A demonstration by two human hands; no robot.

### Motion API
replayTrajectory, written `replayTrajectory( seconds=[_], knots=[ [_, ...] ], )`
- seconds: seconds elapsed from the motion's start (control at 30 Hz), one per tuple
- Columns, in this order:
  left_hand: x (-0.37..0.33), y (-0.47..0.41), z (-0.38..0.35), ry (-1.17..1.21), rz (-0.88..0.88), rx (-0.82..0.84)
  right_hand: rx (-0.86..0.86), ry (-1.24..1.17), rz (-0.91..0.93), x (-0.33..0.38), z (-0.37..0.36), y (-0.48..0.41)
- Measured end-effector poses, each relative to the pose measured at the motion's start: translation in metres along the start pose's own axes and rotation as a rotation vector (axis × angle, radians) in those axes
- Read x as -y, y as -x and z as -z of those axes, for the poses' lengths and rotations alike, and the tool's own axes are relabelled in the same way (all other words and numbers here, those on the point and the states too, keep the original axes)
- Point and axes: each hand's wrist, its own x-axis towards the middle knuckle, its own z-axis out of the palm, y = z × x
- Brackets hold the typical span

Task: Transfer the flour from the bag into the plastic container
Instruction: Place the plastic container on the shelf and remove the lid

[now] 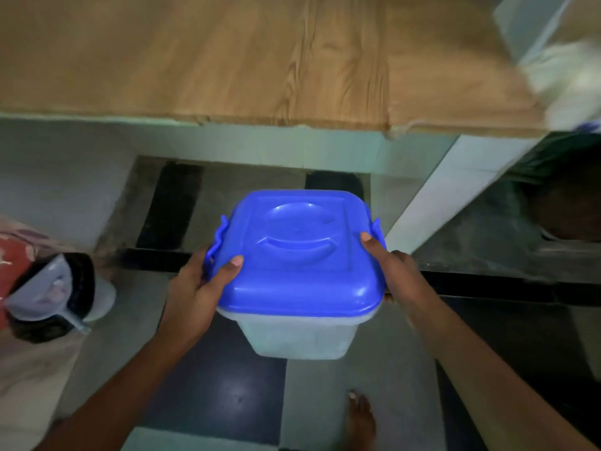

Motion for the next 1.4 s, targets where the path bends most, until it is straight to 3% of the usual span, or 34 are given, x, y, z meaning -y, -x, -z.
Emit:
replayTrajectory(
  seconds=[0.33, 0.67, 1.03, 1.4],
  knots=[
    [-0.149, 0.129, 0.136, 0.052, -0.19, -0.02, -0.083, -0.056, 0.225, 0.098, -0.013, 0.218],
    [-0.245, 0.171, 0.219, 0.048, -0.316, -0.115, -0.162, -0.113, 0.364, 0.173, -0.021, 0.333],
    [-0.345, 0.098, 0.238, 0.051, -0.381, -0.107, -0.169, -0.156, 0.446, 0.277, -0.03, 0.327],
    [-0.419, -0.06, 0.191, 0.029, -0.357, -0.139, -0.089, -0.144, 0.478, 0.409, -0.021, 0.184]
  ],
)
